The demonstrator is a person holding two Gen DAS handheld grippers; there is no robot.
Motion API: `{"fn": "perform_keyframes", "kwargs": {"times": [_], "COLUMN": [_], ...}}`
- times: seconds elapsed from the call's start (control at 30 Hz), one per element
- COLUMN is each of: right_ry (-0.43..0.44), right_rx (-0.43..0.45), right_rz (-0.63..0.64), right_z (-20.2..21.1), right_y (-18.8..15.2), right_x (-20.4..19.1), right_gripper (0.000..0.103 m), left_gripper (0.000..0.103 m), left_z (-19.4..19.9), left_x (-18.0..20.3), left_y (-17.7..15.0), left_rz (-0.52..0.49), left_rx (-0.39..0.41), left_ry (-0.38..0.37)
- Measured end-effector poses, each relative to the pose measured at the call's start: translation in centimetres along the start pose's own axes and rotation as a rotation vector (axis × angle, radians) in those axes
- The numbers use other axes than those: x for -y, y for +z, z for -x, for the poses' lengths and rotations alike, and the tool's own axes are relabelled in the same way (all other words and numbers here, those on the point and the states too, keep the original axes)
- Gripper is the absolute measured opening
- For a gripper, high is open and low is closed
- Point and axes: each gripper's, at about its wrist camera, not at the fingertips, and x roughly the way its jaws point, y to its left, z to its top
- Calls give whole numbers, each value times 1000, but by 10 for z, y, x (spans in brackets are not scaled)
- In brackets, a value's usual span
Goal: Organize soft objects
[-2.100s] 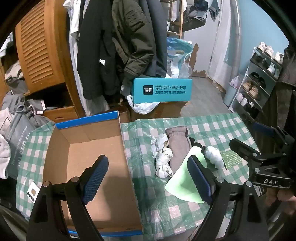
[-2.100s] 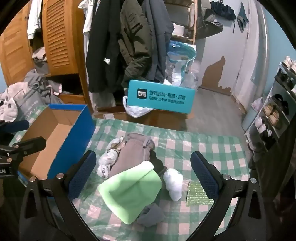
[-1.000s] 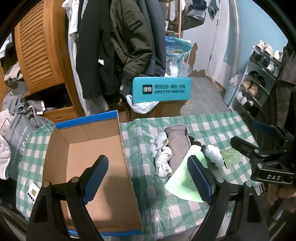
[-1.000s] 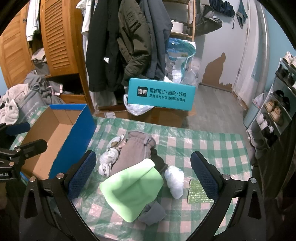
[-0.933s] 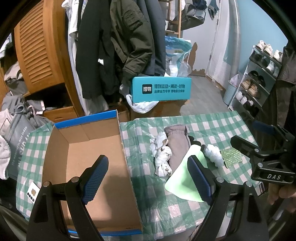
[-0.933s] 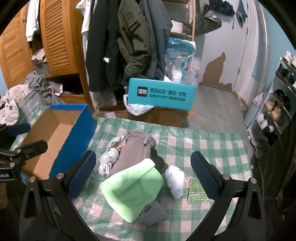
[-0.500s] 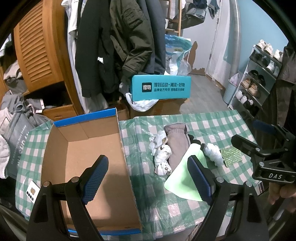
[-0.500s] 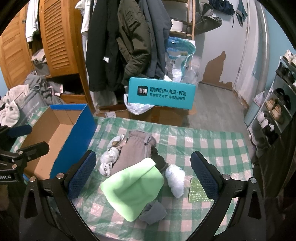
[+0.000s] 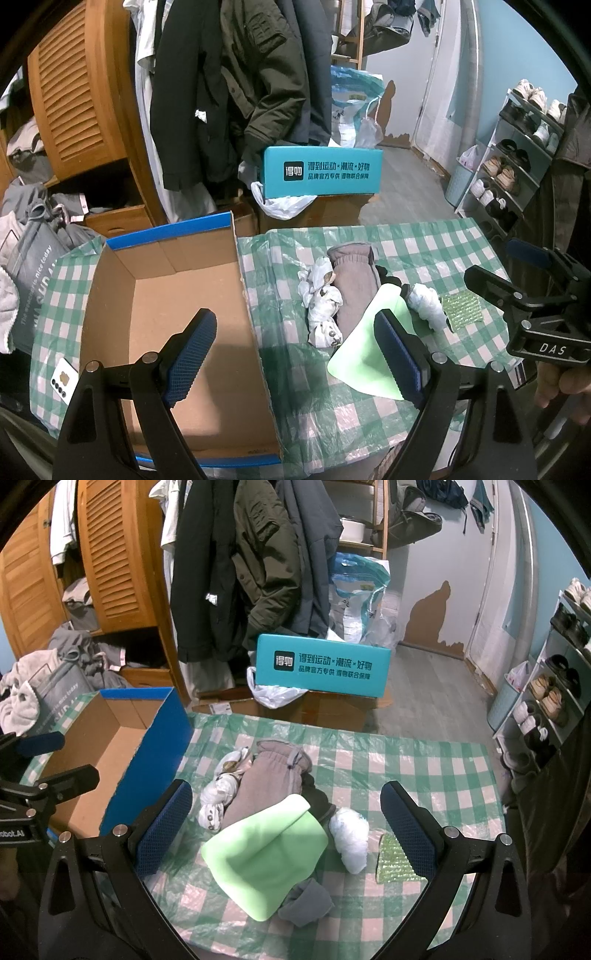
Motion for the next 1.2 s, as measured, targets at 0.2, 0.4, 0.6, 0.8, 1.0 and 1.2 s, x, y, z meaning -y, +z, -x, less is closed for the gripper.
{"fn": "perform_keyframes", "kwargs": {"times": [0.2,0.4,0.6,0.8,1.0,1.2], "right_ry": [1,2,2,3,3,-10], "right_rx": [-1,-1,-2,-2,-2,-6], "right_rz": [-1,-1,-3,-3,-4,-8], "right_z": [0,0,0,1,1,-1], "right_y": [0,0,0,0,1,-6], "right_x": [1,1,1,2,3,12], "right_gripper": [101,101,101,101,101,101], "left_gripper": [88,88,88,88,88,88], "left_z": [0,0,0,0,0,-2], "left_x": [0,-1,-1,-1,-1,6], "left_y": [-1,1,2,3,2,-11], "left_rz": [1,0,1,0,2,1], "left_rx": [-2,-2,-3,-5,-7,-16], "left_ry": [-1,-1,0,-1,-5,-11]}}
